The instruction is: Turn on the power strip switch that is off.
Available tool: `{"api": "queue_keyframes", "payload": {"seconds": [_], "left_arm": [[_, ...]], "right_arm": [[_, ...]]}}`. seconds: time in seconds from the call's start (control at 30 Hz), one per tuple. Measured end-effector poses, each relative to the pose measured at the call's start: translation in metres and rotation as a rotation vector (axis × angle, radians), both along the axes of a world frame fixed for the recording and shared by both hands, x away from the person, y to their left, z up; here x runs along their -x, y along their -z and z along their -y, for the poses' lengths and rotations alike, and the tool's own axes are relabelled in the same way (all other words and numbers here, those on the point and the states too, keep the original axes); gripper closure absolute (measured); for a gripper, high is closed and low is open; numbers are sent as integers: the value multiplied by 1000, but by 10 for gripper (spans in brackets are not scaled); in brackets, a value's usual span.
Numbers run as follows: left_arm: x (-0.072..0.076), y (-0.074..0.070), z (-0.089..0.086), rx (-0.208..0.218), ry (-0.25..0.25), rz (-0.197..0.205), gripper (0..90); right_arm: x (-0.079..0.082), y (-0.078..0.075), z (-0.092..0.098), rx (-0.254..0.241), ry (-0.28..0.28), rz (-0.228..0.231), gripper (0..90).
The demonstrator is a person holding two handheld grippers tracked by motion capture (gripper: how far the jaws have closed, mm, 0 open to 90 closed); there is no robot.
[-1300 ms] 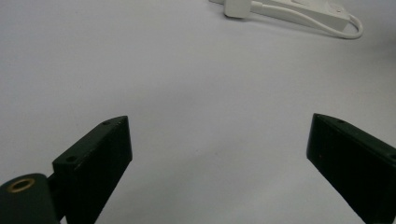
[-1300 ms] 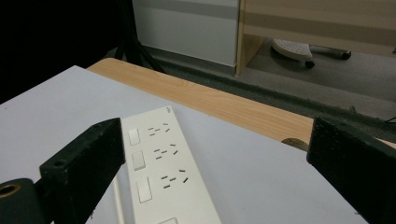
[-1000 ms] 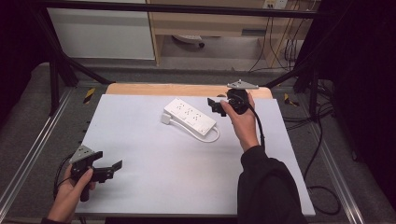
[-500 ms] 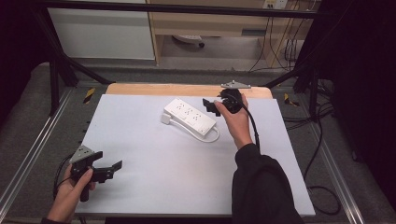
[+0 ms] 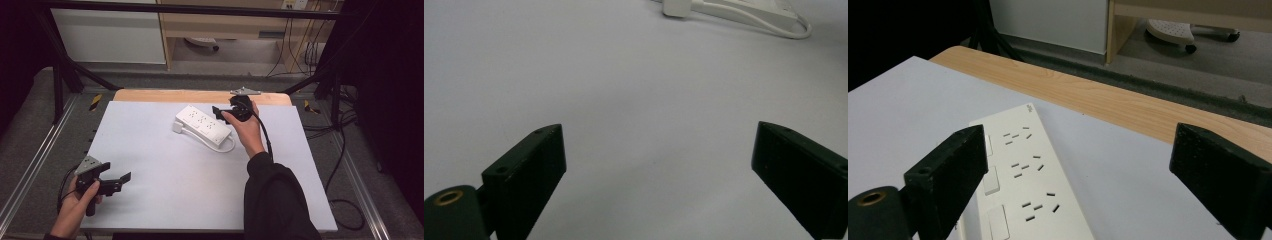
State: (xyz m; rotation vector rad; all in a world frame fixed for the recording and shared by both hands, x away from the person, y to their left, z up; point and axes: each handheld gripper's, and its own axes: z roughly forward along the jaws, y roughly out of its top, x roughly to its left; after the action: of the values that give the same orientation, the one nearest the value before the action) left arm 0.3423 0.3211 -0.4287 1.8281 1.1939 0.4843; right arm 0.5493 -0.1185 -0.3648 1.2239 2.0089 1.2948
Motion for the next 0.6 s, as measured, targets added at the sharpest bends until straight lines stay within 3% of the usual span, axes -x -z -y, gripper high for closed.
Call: {"api": "queue_keyframes", "payload": {"seconds": [0.43,0.6], "left_arm": [[0,0,0,1,3,-2,74],[0,0,0,3,5,-2,74]], "right_arm": [[-7,11,-4,-19,17,-21,202],[-10,16,-7,-17,16,-32,207]]}}
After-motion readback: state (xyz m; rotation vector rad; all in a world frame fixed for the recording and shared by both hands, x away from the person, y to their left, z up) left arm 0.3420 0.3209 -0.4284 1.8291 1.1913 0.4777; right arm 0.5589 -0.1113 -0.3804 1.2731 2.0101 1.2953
